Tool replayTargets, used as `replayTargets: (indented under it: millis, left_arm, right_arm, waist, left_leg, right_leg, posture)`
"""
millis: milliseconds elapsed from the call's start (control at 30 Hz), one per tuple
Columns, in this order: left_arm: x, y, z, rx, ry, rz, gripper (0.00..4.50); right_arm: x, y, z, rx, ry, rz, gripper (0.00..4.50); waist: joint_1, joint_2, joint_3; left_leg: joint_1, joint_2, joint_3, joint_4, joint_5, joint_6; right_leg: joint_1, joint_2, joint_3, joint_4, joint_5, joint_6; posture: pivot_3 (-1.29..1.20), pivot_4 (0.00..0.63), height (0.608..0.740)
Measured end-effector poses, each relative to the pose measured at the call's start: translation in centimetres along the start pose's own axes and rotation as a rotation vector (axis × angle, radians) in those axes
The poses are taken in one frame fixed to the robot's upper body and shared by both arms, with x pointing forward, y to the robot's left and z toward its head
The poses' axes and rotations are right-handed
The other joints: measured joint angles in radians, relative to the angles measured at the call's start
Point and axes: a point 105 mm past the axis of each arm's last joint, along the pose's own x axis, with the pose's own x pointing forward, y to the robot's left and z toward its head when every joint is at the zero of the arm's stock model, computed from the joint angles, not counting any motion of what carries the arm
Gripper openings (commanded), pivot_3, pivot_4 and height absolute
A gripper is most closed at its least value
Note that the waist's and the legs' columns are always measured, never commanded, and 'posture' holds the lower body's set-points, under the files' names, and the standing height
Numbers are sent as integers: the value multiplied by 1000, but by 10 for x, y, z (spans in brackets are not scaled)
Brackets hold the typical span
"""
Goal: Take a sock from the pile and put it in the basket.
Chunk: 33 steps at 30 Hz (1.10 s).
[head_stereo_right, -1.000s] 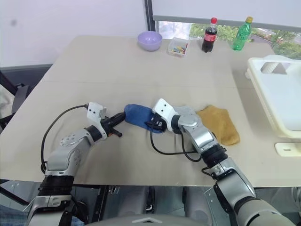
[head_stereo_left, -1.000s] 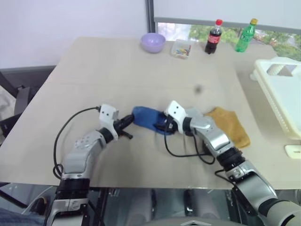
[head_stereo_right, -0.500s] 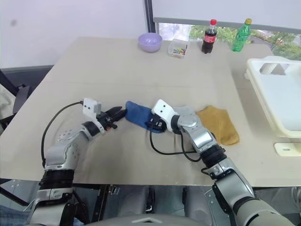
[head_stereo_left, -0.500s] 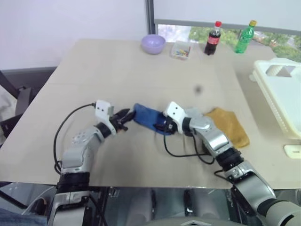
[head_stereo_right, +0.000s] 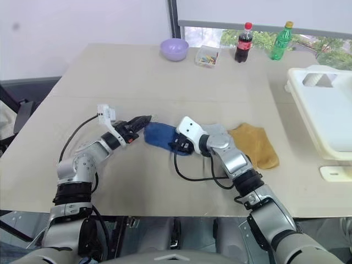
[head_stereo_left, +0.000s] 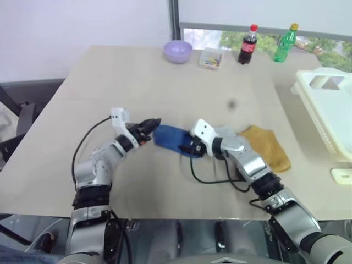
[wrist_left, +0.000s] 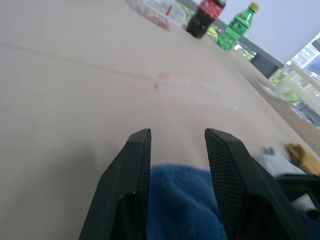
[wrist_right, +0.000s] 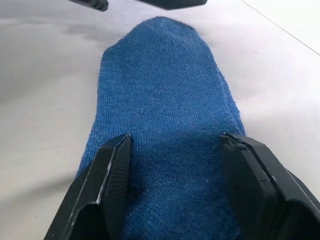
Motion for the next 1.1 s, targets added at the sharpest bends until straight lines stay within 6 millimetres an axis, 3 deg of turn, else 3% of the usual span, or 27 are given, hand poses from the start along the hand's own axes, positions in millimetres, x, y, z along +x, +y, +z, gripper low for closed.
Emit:
replayTargets:
  millis: [333,733,833,900,967,1100]
  left_arm:
    - [-9,6,-20,-15,130,-15,1804]
    - [6,12,-15,-4,119,46,1804]
    - [6,10,-15,-6,114,24,2559]
    - [6,7,-14,-15,110,5,3650]
    - [7,5,-12,-16,115,-11,4433]
    - [6,5,-13,-2,182,-9,4475]
  right_arm:
    - [0,2,-1,0,-1,0,2897]
    - [1,3,-1,-4,1,0,2897]
    - [1,3,-1,-4,0,0,2897]
    - [2,4,-1,-5,1,0,2897]
    - [2,4,-1,-4,1,1,2897]
    - [3,6,-2,-5,7,5,2897]
  waist:
    - [0,0,0]
    - [0,0,0]
    - [0,0,0]
    - [0,0,0]
    - [0,0,-1]
    - [-4,1,-1]
  left_leg:
    - [0,0,0,0,0,0]
    - [1,0,0,0,0,0]
    - [0,0,0,0,0,0]
    - [1,0,0,0,0,0]
    - [1,0,0,0,0,0]
    - [7,0,0,-1,0,0]
  right_leg:
    - [0,0,0,0,0,-1]
    - [0,0,0,0,0,0]
    - [0,0,0,0,0,0]
    - [0,0,0,0,0,-1]
    - [0,0,0,0,-1,-1]
    - [5,0,1,2,-3,-3]
  posture:
    - [0,150,730]
    - [0,150,730]
    - [0,150,730]
    - [0,150,730]
    - [0,150,730]
    - [0,150,730]
